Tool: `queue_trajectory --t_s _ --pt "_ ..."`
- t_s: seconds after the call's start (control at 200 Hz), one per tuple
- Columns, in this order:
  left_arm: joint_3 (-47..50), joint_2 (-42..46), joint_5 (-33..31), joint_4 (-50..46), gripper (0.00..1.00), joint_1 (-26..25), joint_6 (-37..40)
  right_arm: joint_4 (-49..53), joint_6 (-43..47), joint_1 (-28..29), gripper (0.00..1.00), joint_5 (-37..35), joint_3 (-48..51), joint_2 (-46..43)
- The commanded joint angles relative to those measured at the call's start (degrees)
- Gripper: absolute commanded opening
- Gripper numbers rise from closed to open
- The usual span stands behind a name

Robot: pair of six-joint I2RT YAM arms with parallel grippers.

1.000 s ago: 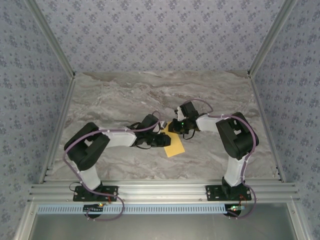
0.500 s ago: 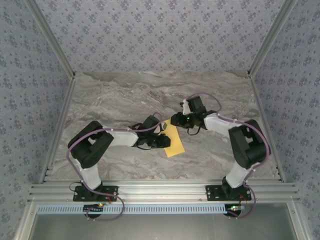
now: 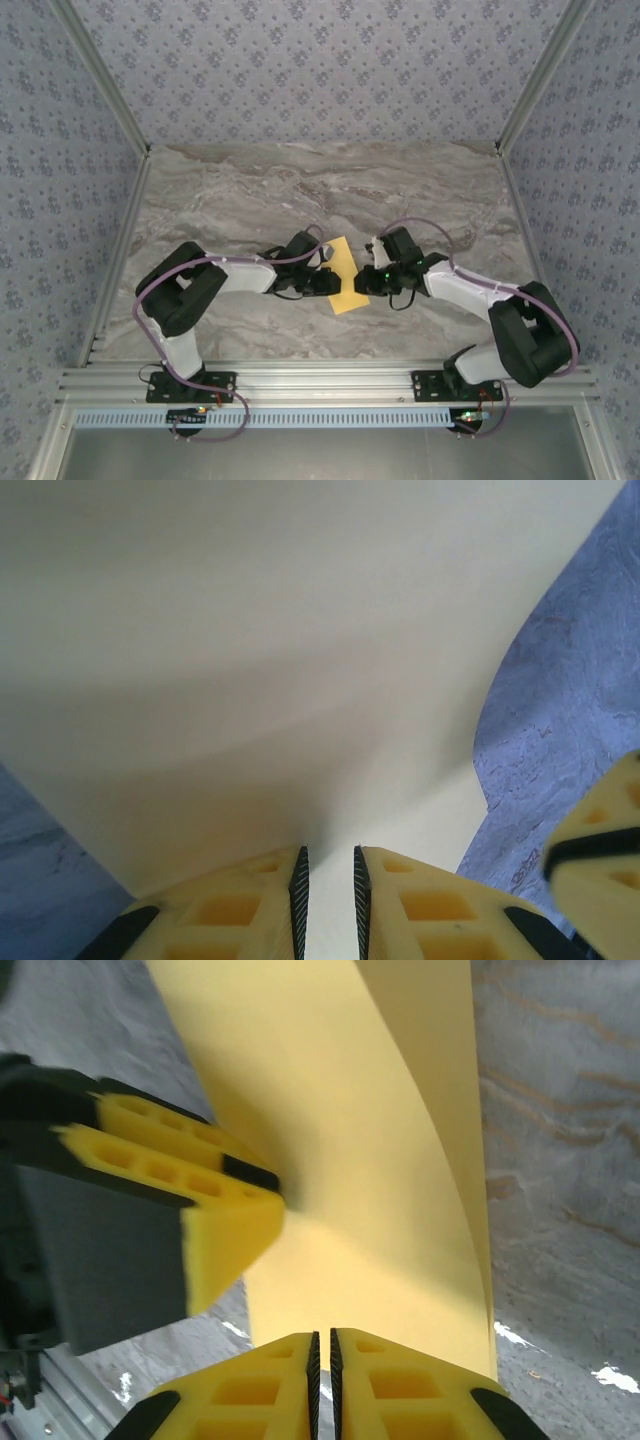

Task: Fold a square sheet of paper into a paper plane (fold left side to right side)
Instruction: Hold the square sheet of paper at the center of the table, then first fold the square sheet of paper in half at the center of the table.

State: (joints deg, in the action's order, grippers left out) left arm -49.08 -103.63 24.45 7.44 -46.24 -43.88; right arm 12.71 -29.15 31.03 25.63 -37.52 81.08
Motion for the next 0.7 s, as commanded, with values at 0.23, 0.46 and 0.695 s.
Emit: queue_trajectory --t_s 0.23,0.46,0.695 --pt "-3.04 -0.26 -2.47 -5.79 0.22 -0.10 0.63 3.19 0.44 1.41 0.12 -6.43 -2.70 6.77" --pt "-5.67 -0.26 -2.56 -7.36 0.24 1.28 1.59 8.61 2.25 1.56 0.11 -10.32 -2.95 8.47" --pt "-8.34 -2.86 -2.56 -7.58 0.25 2.03 2.57 8.81 2.85 1.50 0.11 -10.89 -3.33 10.19"
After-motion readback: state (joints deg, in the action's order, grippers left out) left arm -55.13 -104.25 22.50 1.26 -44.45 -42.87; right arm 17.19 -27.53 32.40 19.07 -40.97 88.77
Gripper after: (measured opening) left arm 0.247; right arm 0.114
